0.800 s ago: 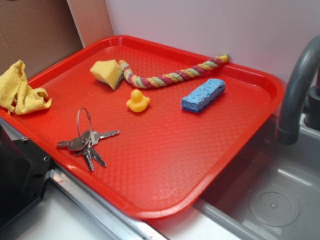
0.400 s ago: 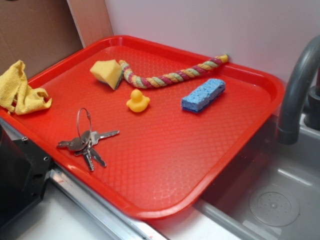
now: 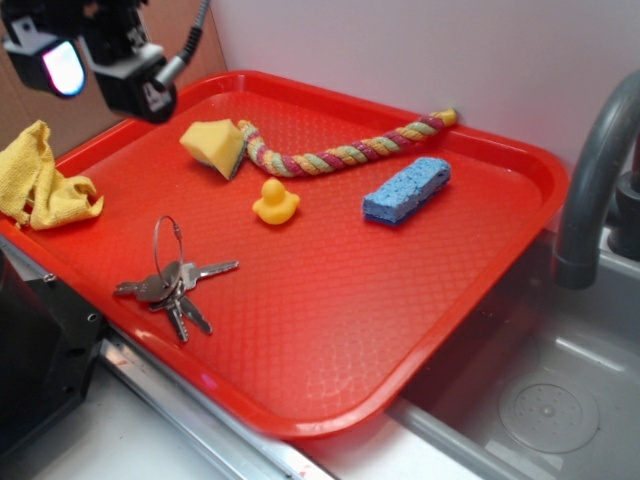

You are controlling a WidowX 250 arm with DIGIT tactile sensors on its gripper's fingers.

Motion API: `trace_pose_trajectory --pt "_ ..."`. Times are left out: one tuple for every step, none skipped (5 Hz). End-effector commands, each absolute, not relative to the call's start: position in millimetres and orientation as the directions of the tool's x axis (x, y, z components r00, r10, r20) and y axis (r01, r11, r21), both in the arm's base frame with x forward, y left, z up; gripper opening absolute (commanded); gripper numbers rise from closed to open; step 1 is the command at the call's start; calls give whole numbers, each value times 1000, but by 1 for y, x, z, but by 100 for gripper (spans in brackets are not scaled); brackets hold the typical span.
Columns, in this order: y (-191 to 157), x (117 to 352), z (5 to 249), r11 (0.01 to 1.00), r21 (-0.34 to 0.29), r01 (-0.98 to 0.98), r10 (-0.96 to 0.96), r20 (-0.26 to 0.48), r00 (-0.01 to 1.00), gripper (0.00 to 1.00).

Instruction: Grab the silver keys.

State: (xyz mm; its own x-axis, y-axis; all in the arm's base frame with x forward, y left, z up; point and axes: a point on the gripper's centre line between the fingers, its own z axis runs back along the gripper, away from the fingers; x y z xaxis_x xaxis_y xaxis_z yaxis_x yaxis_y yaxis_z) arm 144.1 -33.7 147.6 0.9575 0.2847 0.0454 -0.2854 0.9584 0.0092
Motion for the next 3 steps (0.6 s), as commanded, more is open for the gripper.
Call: trace_pose_trajectory --pt "-32 134 92 933 -5 -361 361 53 931 100" --pt "-32 138 70 947 -20 -320 321 82 944 100" --pt "-33 144 51 956 -46 -289 291 57 955 100"
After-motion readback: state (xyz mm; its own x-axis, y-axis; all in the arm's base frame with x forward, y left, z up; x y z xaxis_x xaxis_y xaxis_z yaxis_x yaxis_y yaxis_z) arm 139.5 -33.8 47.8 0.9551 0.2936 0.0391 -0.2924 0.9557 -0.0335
